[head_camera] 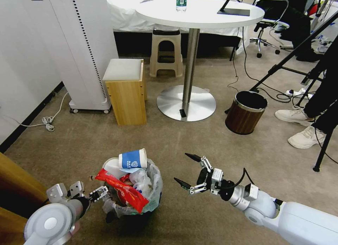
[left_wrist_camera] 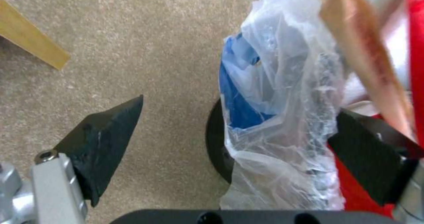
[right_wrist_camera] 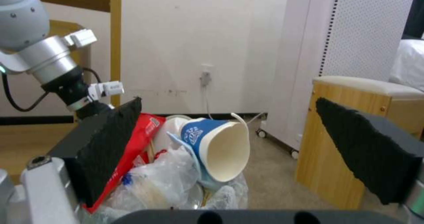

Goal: Pick up the trash bin and place the garbage on the floor into it.

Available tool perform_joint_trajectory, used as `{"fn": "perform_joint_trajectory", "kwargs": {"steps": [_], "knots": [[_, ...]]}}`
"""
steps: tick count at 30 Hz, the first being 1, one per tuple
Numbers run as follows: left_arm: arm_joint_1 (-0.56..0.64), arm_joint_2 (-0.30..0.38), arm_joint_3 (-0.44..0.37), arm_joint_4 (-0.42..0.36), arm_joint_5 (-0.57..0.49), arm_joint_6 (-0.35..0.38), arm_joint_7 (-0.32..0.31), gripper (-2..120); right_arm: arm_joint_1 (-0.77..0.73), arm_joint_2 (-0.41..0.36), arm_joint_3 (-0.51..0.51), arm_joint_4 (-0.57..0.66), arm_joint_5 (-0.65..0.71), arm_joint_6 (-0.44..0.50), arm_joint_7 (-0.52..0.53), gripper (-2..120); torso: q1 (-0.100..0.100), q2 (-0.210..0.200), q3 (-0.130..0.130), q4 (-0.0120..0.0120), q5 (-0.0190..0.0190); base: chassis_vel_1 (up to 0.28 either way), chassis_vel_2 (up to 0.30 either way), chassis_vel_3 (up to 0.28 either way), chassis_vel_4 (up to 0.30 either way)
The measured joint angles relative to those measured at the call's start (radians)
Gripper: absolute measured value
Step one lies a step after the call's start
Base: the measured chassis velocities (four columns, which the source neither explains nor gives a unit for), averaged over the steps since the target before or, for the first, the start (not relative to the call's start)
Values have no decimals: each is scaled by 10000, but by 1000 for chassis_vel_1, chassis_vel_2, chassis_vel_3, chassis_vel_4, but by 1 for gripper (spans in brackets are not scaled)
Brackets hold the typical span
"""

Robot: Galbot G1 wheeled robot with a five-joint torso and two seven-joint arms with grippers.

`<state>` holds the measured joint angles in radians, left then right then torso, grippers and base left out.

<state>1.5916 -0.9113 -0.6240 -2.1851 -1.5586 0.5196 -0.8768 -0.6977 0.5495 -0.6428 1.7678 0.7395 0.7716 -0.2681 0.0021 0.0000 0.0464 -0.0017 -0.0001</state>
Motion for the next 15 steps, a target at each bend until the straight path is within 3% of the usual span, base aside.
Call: {"fn": "perform_joint_trajectory", "kwargs": {"steps": [15], "knots": [[370,207,-556,-422,-168,-29,0,100,184,73,-140,55,-43,-16,21,100,0,0,0,0,0,0,0,0,0]]}}
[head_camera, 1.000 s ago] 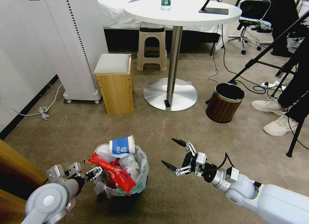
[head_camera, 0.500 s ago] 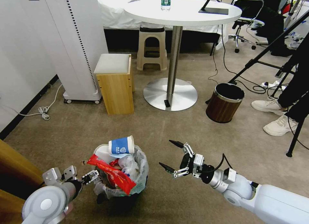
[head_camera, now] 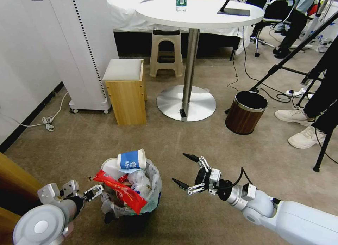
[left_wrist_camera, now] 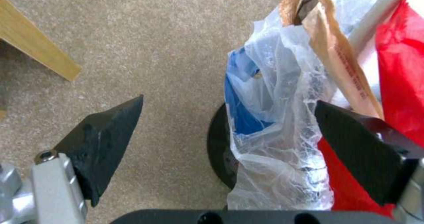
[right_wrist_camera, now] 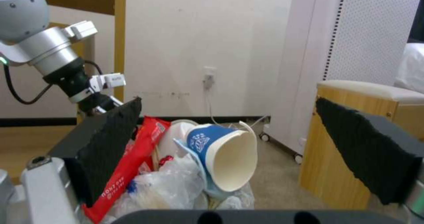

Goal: Pick up the trash bin and place the garbage on the floor into it.

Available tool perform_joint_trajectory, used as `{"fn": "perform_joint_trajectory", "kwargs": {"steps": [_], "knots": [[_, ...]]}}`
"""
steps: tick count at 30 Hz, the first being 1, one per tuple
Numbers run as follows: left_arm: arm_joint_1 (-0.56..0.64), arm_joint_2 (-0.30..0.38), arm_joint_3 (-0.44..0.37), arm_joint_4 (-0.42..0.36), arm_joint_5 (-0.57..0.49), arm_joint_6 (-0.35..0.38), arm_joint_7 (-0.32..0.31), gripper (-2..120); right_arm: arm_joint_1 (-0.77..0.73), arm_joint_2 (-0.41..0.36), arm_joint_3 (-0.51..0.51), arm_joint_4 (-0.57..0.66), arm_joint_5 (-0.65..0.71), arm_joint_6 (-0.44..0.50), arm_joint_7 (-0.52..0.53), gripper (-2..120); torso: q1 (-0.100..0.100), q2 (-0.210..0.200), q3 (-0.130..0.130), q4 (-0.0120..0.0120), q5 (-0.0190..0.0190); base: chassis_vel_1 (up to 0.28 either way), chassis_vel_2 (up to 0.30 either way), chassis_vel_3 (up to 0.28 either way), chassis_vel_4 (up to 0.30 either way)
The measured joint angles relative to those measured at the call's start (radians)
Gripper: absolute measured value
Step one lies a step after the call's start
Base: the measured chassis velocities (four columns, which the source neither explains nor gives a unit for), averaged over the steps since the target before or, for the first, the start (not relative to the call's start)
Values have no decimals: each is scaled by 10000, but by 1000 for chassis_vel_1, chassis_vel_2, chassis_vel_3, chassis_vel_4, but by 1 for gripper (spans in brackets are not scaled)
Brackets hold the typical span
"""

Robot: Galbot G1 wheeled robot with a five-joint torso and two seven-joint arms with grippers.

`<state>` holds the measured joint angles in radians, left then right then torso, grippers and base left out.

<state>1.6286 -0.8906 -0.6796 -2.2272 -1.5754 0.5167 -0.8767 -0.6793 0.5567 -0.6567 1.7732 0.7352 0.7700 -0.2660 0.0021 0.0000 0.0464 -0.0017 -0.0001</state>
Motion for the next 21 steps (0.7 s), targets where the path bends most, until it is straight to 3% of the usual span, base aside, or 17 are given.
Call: {"fn": "perform_joint_trajectory", "kwargs": {"steps": [21], "knots": [[210,185,-784,-287,129,48,171,100,-261,-120,702,-144,-21,-6,17,100,0,0,0,-1,0,0,0,0,0]]}}
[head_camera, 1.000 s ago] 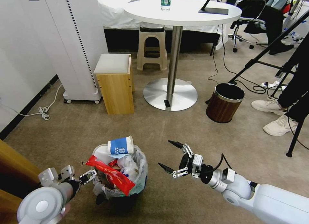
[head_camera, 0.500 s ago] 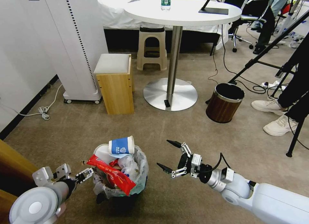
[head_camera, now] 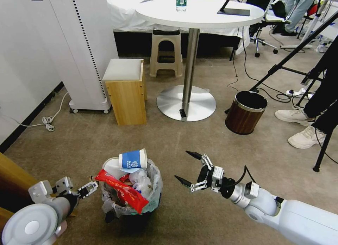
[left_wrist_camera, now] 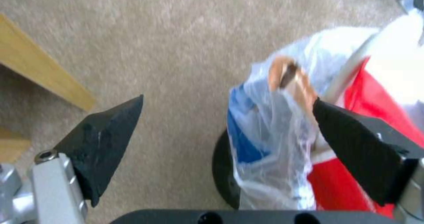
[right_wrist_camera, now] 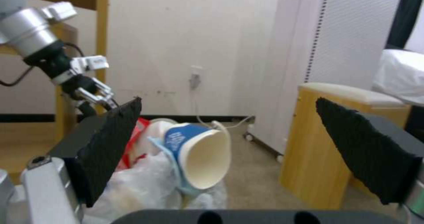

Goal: Pick up the trash bin and place the garbage on the floor into it.

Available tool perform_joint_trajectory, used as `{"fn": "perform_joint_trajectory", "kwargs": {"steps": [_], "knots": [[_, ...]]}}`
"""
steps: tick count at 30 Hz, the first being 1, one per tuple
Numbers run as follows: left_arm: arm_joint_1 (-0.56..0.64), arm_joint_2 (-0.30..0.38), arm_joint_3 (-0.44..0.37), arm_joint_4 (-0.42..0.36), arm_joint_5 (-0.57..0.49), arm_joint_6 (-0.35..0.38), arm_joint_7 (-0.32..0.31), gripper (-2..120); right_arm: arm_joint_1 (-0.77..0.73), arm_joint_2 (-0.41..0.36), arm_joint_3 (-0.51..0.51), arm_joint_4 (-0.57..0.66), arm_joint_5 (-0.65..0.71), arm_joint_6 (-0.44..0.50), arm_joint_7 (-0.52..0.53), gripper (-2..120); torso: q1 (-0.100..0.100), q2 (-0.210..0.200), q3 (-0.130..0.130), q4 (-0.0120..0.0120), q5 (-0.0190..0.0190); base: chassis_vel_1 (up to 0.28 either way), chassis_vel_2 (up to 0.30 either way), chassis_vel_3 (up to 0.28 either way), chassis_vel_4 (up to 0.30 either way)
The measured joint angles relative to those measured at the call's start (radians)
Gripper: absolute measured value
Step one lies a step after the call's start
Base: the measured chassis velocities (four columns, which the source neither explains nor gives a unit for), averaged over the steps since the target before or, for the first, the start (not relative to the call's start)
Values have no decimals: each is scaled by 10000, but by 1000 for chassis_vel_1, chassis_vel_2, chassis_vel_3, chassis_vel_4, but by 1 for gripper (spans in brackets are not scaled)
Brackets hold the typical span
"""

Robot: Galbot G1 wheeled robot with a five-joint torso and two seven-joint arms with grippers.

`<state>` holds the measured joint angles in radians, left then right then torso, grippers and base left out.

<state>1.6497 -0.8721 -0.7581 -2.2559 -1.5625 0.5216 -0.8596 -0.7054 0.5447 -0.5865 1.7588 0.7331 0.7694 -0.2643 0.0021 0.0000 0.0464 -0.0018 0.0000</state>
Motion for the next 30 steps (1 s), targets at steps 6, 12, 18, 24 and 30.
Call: {"fn": "perform_joint_trajectory", "kwargs": {"steps": [6,12,18,24,30], "knots": [[-31,45,-380,-139,336,78,240,100,-64,92,711,-206,140,-106,232,100,0,0,0,0,0,0,0,0,0],[38,90,-447,-172,667,95,399,100,-240,229,1171,-299,151,-193,460,100,0,0,0,2,-1,0,0,0,0],[45,-79,-470,-232,1035,96,650,100,-845,350,1870,-337,6,-283,750,100,1,0,0,0,1,0,0,0,0],[-39,-250,-523,-274,1305,98,887,100,-917,372,2492,-384,60,-438,1085,100,0,0,0,0,1,0,0,0,0],[-124,-505,-624,-294,1962,104,1392,100,-1072,656,3547,-484,75,-741,1636,100,0,0,0,0,0,0,0,0,0]]}}
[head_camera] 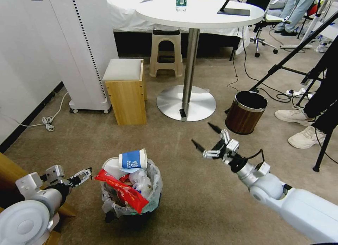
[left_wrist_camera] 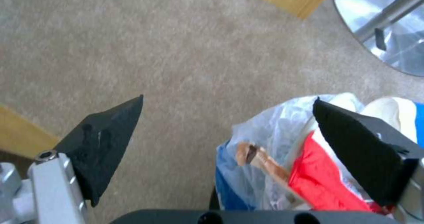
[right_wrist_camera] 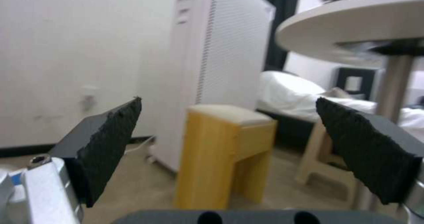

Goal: Pick up the trash bin and place the garbage on the floor into it.

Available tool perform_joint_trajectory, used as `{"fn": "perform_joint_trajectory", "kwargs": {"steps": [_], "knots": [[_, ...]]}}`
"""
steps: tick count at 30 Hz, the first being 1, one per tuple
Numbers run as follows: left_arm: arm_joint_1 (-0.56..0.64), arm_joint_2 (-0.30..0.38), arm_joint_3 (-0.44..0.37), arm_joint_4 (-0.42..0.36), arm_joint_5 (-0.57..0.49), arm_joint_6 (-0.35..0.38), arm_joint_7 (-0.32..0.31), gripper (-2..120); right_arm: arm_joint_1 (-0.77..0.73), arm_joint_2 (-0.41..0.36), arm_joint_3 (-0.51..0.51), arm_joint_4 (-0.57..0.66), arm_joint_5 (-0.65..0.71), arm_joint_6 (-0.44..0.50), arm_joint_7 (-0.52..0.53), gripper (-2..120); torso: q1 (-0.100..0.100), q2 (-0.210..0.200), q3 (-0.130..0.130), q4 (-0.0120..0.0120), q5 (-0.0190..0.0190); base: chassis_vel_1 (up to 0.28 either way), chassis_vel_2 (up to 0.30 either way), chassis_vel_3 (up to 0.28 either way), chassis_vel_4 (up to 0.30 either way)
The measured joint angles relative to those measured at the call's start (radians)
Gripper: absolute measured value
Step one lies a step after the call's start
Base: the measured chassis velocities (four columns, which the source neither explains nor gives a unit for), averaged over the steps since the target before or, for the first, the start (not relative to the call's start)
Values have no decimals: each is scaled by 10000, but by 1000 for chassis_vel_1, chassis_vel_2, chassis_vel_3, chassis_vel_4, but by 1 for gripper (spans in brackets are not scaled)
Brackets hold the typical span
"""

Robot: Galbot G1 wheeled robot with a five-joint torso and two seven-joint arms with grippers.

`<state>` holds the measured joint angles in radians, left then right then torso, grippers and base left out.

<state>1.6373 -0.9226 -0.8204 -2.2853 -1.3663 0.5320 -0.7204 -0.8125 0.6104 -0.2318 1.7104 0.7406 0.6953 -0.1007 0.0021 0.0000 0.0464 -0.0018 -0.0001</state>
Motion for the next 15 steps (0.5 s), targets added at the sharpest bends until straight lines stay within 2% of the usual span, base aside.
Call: {"fn": "perform_joint_trajectory", "kwargs": {"steps": [15], "knots": [[193,-216,-235,-200,1396,-52,1187,100,-661,516,2346,-510,-408,-262,575,100,1,-1,0,1,0,0,0,0,0]]}}
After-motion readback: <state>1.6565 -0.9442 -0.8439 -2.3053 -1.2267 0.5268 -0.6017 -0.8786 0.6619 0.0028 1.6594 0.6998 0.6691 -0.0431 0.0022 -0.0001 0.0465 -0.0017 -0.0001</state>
